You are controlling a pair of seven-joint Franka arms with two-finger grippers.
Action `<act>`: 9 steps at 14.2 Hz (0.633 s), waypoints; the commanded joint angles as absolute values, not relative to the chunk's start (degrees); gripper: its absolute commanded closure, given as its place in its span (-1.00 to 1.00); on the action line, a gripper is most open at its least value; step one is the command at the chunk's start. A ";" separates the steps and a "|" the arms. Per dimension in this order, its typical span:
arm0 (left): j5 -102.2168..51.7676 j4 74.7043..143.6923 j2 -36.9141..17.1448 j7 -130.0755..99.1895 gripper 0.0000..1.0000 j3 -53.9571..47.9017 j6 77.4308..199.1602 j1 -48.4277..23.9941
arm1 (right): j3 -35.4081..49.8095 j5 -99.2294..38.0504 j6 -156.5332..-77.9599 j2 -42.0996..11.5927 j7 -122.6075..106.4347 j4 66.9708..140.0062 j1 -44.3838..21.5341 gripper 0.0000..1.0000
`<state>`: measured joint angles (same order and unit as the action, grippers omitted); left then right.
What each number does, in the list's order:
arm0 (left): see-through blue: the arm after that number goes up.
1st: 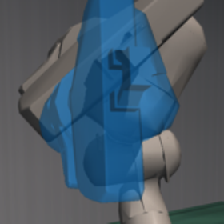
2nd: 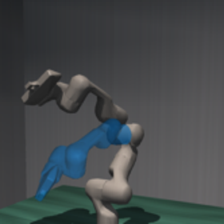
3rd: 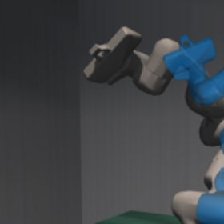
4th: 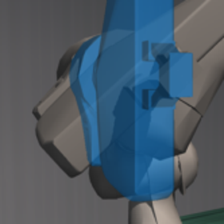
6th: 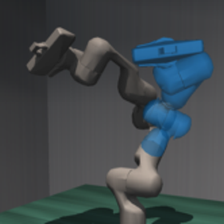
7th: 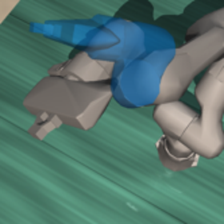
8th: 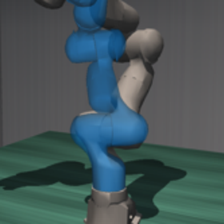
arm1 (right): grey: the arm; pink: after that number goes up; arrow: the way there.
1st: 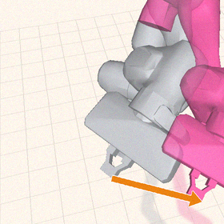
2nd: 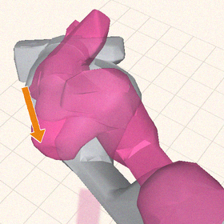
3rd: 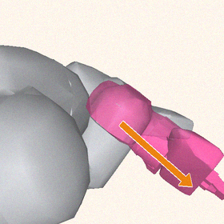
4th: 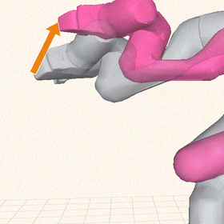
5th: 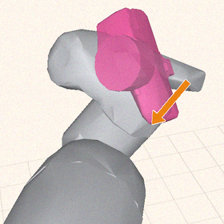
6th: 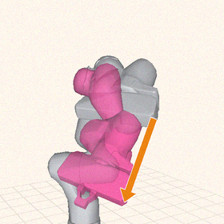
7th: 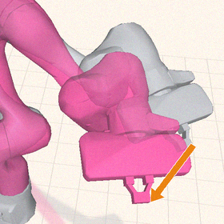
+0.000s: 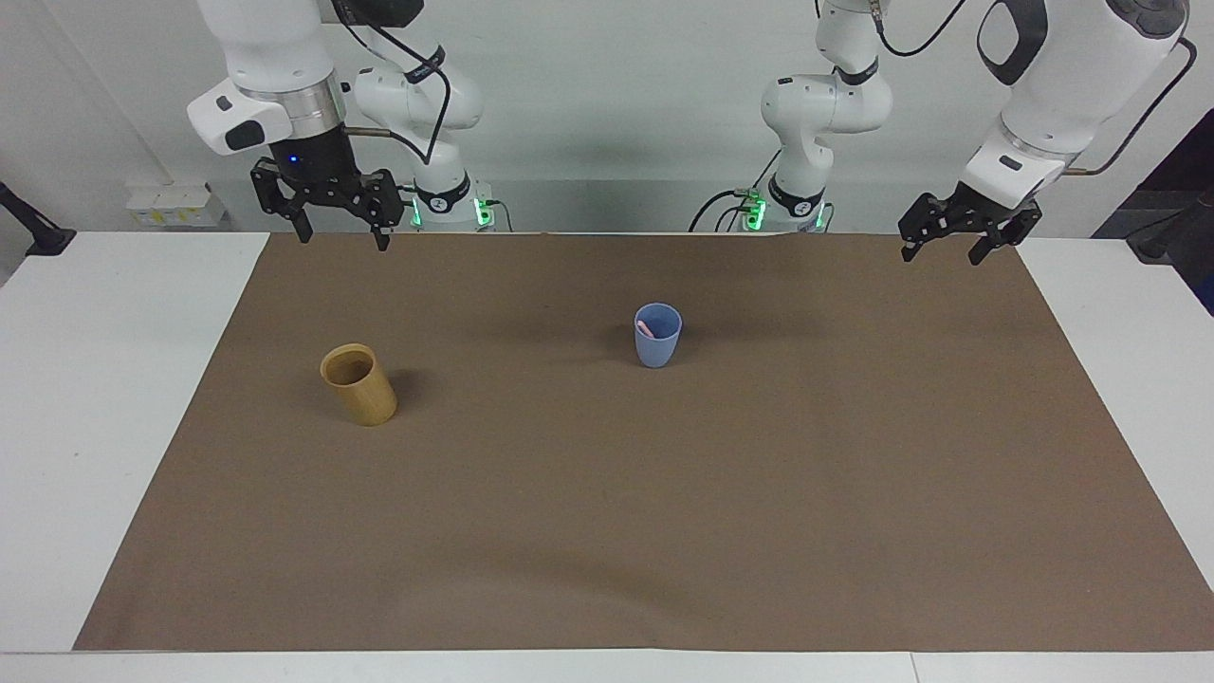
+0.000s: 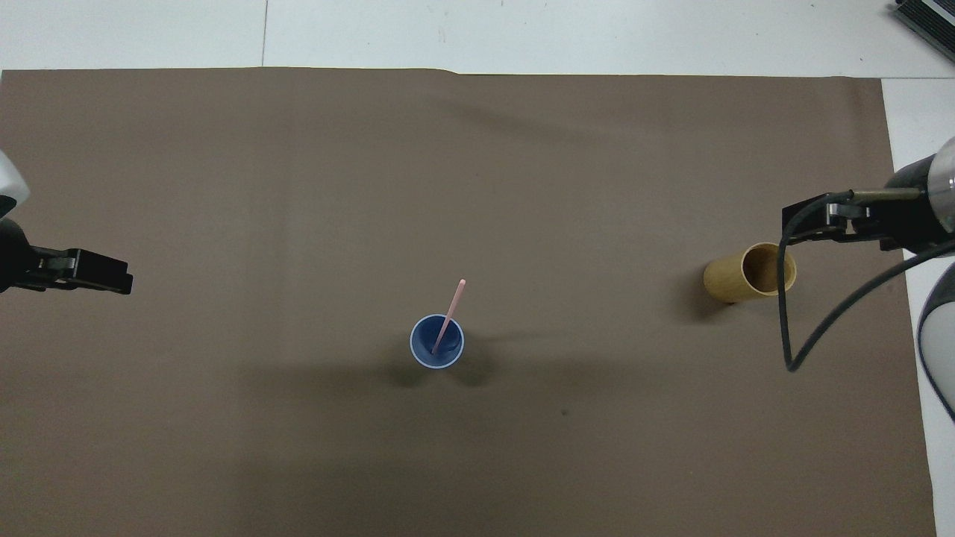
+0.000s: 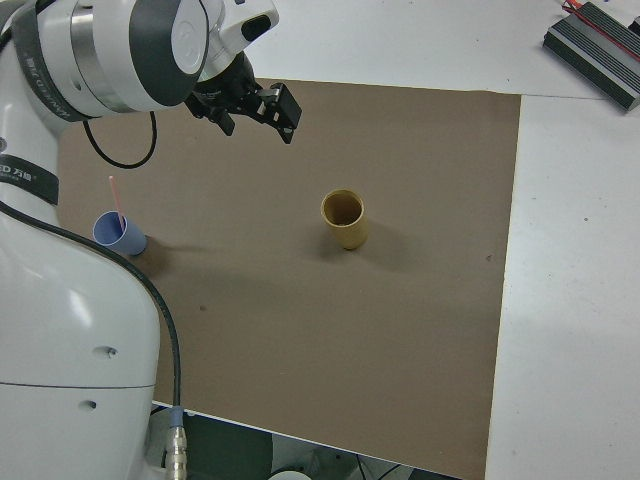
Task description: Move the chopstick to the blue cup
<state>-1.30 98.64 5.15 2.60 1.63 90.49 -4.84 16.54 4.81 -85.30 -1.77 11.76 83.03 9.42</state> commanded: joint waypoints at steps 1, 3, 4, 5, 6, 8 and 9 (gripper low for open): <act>-0.62 98.00 5.27 2.20 -1.00 1.32 89.91 -4.39 | 16.79 3.43 -84.81 -0.88 10.46 83.50 10.20 -1.00; -0.70 98.00 5.27 2.20 -1.00 1.32 89.91 -4.39 | 16.61 3.43 -84.81 -0.97 10.37 83.50 10.37 -1.00; -0.70 98.00 5.27 2.20 -1.00 1.32 89.91 -4.39 | 16.18 3.34 -84.81 -0.97 10.20 83.50 10.37 -1.00; -0.70 98.00 5.27 2.11 -1.00 1.32 89.91 -4.39 | 16.08 3.25 -84.81 -0.97 10.11 83.41 10.37 -1.00; -0.70 98.00 5.27 2.11 -1.00 1.32 89.91 -4.39 | 16.00 3.08 -84.90 -0.97 10.28 83.41 10.28 -1.00; -0.70 98.00 5.27 2.11 -1.00 1.32 89.91 -4.39 | 16.00 3.08 -88.31 -1.32 10.28 83.41 10.28 -1.00; -0.70 98.00 5.27 2.20 -1.00 1.32 89.91 -4.39 | 16.17 3.08 -89.03 -1.58 10.37 83.23 10.28 -1.00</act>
